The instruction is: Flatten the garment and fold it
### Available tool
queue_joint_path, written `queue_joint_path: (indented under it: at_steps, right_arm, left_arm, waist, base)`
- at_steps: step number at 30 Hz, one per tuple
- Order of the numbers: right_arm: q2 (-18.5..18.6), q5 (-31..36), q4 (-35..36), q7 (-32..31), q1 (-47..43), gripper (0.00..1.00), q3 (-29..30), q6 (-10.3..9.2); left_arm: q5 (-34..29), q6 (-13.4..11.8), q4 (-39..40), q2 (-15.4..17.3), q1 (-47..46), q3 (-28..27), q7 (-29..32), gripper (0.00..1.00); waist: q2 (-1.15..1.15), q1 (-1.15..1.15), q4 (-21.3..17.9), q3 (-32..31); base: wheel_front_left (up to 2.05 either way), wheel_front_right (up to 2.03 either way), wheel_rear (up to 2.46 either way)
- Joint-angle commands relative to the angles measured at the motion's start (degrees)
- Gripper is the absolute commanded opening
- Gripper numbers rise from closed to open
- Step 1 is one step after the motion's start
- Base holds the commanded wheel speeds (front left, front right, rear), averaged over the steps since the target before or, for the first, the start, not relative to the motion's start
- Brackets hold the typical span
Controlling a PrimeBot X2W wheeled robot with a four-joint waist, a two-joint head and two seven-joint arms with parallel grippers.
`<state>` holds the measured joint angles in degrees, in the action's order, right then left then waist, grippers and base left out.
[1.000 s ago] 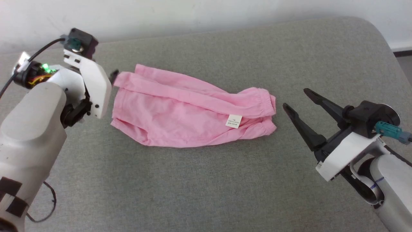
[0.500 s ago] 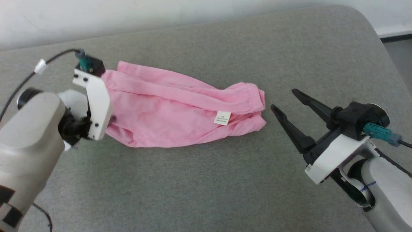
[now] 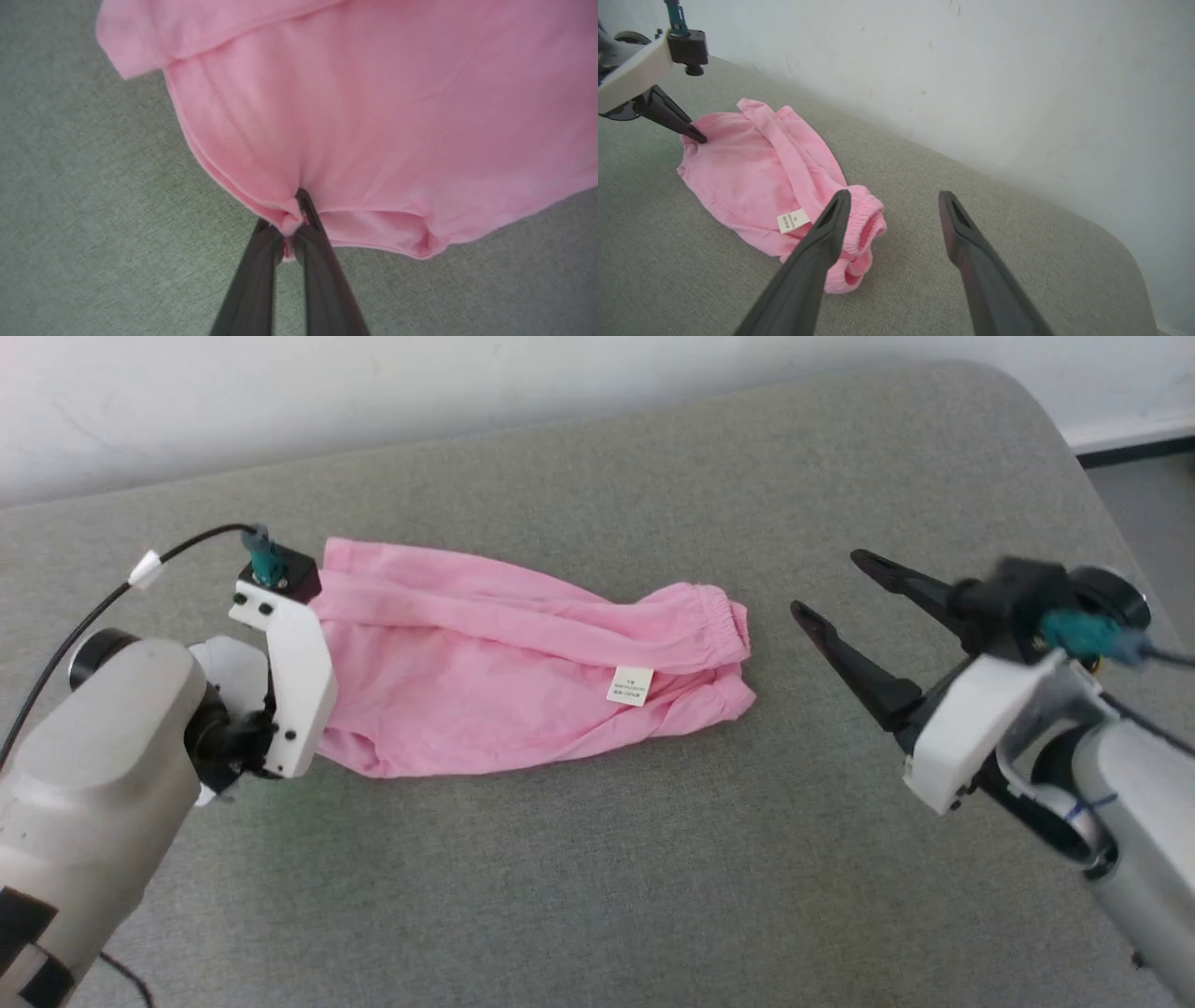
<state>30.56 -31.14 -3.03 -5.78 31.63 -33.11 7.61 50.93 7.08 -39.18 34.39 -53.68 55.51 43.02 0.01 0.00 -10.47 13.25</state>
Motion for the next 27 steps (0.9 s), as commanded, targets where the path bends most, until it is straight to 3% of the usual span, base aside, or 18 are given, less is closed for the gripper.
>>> queue_joint_path:
  at_steps: [1,7,11,16,22,27]
  right_arm:
    - [0.58,-0.90,-0.29,-1.37,1.36,1.00,-0.74,-0.12]
    - [5.55,-11.19,-2.11,-20.24,9.81,1.00,-12.72,-0.12]
    - [4.38,-15.92,-6.33,-26.42,14.26,1.00,-17.01,-0.12]
    - [-0.10,-18.43,-15.40,-28.47,16.76,1.00,-19.46,-0.12]
    - [-6.18,-19.42,-27.32,-25.57,16.83,1.00,-20.63,-0.12]
    - [-8.20,-20.65,-32.29,-23.25,14.96,1.00,-24.33,-0.12]
  left_arm:
    - [0.20,0.32,0.00,0.35,1.83,0.48,-0.27,0.00]
    - [0.97,0.38,2.65,0.84,2.43,1.05,-2.57,0.00]
    - [1.23,0.39,4.03,0.93,2.60,1.36,-3.41,0.00]
    - [1.01,0.39,5.12,0.40,1.76,1.47,-4.26,0.00]
    - [0.24,0.18,5.95,-0.58,-0.12,1.42,-5.17,0.00]
    - [-0.04,0.08,6.08,-1.13,-0.88,1.34,-6.07,0.00]
  waist:
    - [-0.01,0.00,0.77,-1.20]
    - [-0.01,0.00,1.85,-2.44]
    - [-0.01,0.00,2.63,-2.01]
    - [-0.01,0.00,4.00,-0.37]
    - [-0.01,0.00,5.75,2.29]
    - [-0.01,0.00,6.68,3.57]
  base:
    - [0.00,0.00,0.00]
    - [0.00,0.00,0.00]
    - [0.00,0.00,0.00]
    - [0.00,0.00,0.00]
    - [0.00,0.00,0.00]
    - [0.00,0.00,0.00]
